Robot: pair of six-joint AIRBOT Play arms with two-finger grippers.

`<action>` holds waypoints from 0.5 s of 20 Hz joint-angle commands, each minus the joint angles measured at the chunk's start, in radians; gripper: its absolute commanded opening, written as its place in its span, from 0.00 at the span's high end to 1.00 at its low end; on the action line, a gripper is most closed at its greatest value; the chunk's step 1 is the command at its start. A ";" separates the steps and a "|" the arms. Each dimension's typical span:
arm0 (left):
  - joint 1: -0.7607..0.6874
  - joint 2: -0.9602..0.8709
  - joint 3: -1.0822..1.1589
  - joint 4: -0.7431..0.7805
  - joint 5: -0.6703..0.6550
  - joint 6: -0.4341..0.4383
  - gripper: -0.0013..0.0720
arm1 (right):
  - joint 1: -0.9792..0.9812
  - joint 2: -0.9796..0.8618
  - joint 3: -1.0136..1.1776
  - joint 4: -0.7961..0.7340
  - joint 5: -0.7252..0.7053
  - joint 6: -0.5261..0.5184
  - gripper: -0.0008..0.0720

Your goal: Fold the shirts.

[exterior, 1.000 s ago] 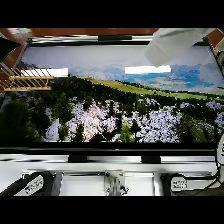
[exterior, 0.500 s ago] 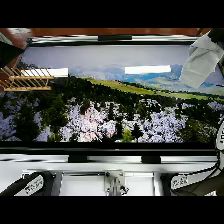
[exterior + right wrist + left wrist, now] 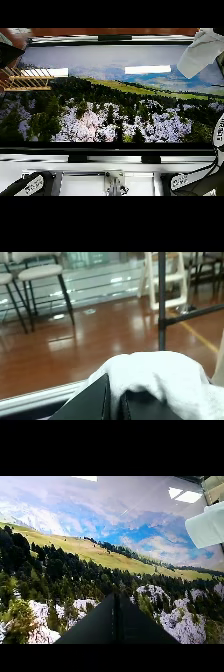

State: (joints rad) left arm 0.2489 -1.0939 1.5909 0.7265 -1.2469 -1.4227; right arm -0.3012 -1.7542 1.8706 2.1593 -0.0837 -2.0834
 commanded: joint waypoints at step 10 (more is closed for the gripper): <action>0.000 0.000 0.000 0.000 0.013 0.050 0.94 | 0.003 0.063 -0.001 -0.575 -1.100 0.200 0.89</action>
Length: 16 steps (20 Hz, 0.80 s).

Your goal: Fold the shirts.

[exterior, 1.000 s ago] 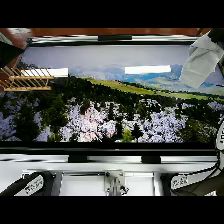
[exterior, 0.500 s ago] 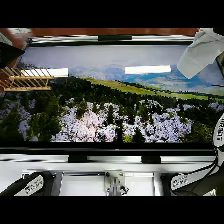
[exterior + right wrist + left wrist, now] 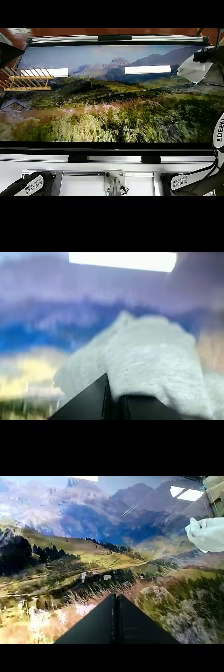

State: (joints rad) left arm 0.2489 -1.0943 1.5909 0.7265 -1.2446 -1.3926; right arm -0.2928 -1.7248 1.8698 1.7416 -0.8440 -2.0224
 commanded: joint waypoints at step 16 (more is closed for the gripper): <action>0.000 0.000 0.000 0.000 -0.021 0.038 0.94 | -0.134 0.025 -0.299 -0.363 -0.594 0.652 0.89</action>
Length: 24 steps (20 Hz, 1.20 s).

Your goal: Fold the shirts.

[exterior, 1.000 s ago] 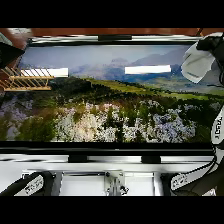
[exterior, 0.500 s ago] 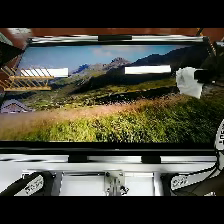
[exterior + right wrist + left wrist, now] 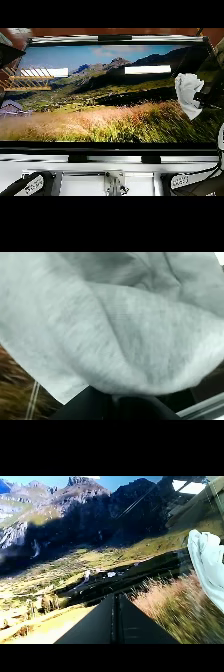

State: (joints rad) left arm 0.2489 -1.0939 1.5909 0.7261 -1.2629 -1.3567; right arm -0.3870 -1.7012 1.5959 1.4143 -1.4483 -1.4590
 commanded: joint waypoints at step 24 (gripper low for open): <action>0.030 0.029 0.006 0.000 0.259 0.014 0.94 | 0.703 0.239 0.392 0.796 0.487 -0.190 0.89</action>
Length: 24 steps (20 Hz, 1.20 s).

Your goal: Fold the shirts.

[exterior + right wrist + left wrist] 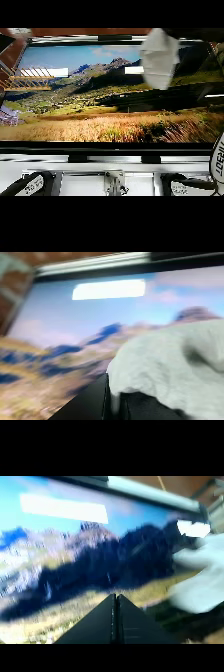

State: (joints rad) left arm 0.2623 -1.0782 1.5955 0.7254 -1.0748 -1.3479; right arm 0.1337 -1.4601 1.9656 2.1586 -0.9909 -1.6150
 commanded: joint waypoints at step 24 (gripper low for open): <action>0.068 0.026 0.000 0.001 0.091 0.030 0.94 | 0.010 -0.273 0.021 -0.129 -0.648 -0.185 0.89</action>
State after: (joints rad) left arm 0.3294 -1.0512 1.5955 0.7265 -0.9836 -1.3174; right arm 0.1207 -1.7321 1.9862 2.0022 -1.6608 -1.7924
